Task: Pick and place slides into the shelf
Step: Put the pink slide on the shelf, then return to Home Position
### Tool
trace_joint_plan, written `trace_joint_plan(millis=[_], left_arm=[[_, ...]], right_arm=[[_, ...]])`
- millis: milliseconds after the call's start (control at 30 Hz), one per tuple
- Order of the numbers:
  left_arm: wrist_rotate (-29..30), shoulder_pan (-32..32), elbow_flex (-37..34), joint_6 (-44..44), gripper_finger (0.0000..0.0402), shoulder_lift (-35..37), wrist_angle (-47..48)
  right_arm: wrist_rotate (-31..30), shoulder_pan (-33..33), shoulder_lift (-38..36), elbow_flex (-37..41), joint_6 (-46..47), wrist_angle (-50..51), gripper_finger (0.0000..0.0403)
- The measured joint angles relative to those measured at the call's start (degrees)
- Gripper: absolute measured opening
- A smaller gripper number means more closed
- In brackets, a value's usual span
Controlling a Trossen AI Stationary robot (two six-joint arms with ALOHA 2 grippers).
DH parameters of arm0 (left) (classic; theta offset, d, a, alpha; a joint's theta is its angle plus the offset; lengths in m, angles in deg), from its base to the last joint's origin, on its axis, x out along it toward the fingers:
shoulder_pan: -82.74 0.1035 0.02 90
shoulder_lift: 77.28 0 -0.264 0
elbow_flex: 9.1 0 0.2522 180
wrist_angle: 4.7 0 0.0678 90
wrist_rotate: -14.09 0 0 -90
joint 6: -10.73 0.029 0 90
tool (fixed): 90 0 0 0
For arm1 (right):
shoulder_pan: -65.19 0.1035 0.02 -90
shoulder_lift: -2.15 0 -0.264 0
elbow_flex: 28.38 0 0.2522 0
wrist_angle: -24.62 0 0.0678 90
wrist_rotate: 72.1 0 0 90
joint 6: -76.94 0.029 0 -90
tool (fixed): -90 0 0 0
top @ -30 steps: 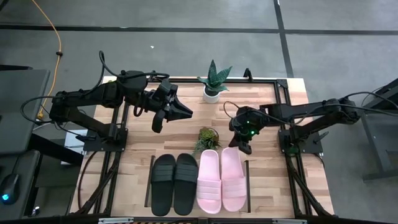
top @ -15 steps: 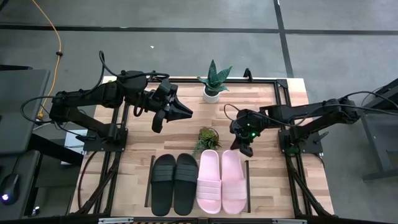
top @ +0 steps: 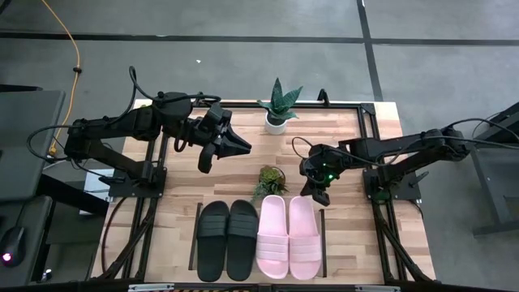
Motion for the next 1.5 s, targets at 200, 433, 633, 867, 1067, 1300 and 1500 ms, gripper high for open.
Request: trace_joint_plan(millis=[200, 433, 633, 867, 1067, 1300, 1500], left_arm=[[-0.01, -0.02, 0.00, 0.00, 0.0060, -0.01, 0.00], [0.00, -0.01, 0.00, -0.02, 0.0060, 0.00, -0.01], [-0.02, -0.01, 0.00, -0.05, 0.0060, -0.02, -0.02], [-0.02, -0.02, 0.00, -0.09, 0.0060, -0.02, 0.00], [-0.02, 0.00, 0.00, -0.07, 0.0060, 0.00, 0.70], [-0.64, -0.02, 0.00, -0.66, 0.0060, -0.01, 7.01], [-0.58, -0.02, 0.00, -0.55, 0.0060, -0.01, 13.86]], right_arm=[[1.93, 0.00, 0.00, 0.00, 0.05, -0.94, 0.0000], [-1.18, -0.07, 0.00, 0.00, 0.56, -0.96, 0.0000], [-8.60, -0.07, -0.17, 0.00, 1.95, -0.01, 0.0000], [-10.01, -0.37, -0.17, 0.00, 3.07, -4.97, 0.0000], [-8.89, -1.19, 0.01, 0.00, 2.89, -11.10, 0.0000], [1.00, -3.16, 0.07, 0.00, 2.52, -23.02, 0.0000], [2.15, -5.24, -3.34, 0.00, 2.75, -22.50, 0.0000]])
